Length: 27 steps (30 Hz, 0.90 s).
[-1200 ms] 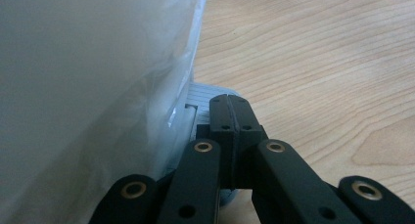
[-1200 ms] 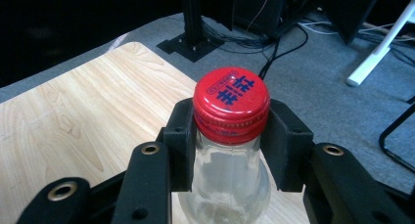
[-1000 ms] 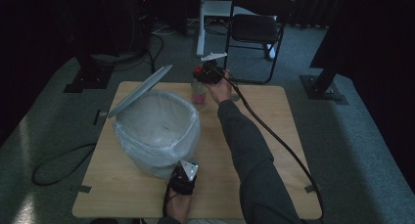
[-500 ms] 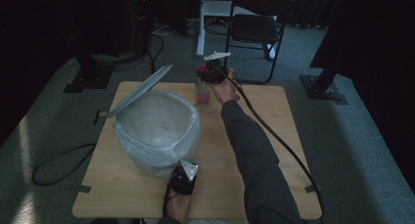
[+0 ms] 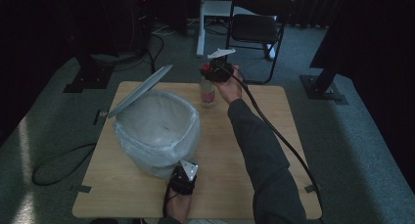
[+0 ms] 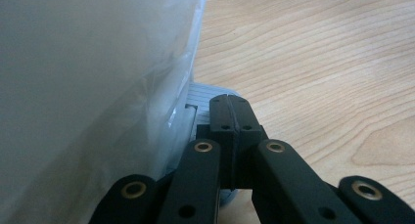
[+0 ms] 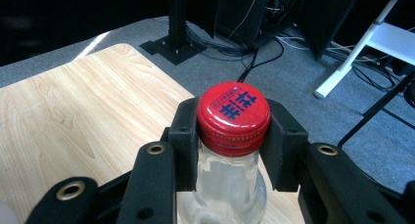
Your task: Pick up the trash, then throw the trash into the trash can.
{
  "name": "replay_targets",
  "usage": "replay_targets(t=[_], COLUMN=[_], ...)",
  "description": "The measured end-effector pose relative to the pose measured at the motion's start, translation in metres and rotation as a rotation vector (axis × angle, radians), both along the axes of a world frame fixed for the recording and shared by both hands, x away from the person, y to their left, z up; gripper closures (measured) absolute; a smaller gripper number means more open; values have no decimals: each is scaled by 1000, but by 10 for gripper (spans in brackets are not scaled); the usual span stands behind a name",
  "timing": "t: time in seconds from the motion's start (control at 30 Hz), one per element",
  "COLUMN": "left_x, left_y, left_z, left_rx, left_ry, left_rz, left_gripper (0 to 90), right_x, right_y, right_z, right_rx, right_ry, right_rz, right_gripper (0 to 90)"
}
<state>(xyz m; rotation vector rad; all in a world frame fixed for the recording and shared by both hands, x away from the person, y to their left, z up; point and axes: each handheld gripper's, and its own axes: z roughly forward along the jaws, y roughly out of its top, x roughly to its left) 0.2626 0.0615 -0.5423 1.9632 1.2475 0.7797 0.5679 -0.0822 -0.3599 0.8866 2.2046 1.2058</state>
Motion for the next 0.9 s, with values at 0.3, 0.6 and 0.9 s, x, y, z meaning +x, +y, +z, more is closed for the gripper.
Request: replay_targets(t=[0.3, 0.6, 0.9], left_x=[0, 0, 0], left_y=[0, 0, 0], left_z=[0, 0, 0], left_rx=[0, 0, -1], left_ry=[0, 0, 0], left_rz=[0, 0, 0], left_gripper=[900, 900, 900], right_x=[-1, -10, -19], right_y=[-7, -15, -22], right_z=[-1, 10, 29], right_rx=[20, 31, 32], right_ry=[14, 36, 45], right_rz=[1, 27, 47], right_gripper=[620, 620, 620])
